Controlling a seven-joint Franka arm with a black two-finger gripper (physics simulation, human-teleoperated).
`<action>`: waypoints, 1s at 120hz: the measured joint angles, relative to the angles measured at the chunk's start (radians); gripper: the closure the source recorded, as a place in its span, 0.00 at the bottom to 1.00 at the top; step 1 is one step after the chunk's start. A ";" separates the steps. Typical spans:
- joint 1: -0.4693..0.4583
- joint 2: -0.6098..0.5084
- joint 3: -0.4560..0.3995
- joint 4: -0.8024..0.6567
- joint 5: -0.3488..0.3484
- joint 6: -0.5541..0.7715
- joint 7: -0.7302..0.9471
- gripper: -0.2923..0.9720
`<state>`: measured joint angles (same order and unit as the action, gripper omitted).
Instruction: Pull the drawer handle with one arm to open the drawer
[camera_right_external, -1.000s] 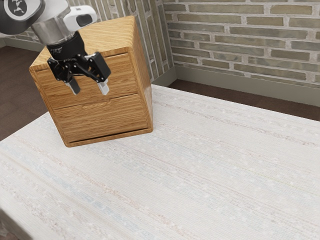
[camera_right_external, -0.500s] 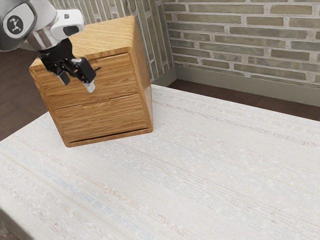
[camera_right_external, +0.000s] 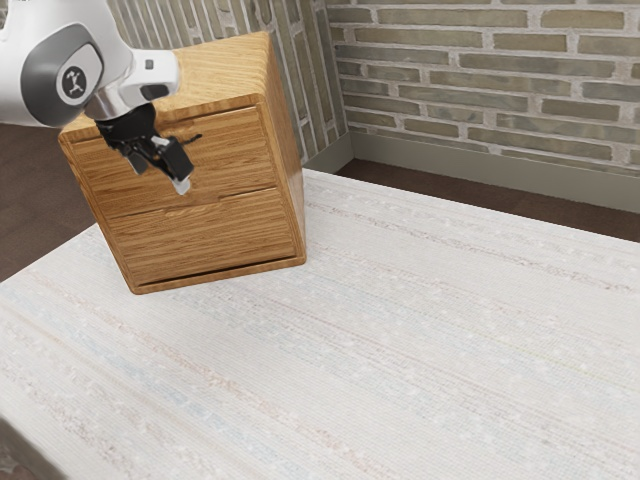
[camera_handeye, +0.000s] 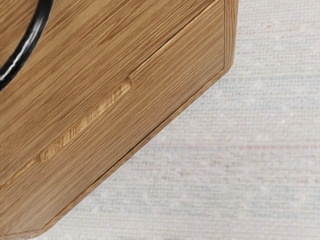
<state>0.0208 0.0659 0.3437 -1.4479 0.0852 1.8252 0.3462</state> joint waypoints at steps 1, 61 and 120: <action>0.003 0.000 0.000 0.000 0.000 0.002 0.005 0.23; 0.007 -0.009 0.023 0.079 0.002 0.023 0.225 0.23; 0.013 0.026 0.013 0.071 0.049 0.061 0.375 0.23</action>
<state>0.0336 0.0919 0.3569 -1.3774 0.1345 1.8860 0.7216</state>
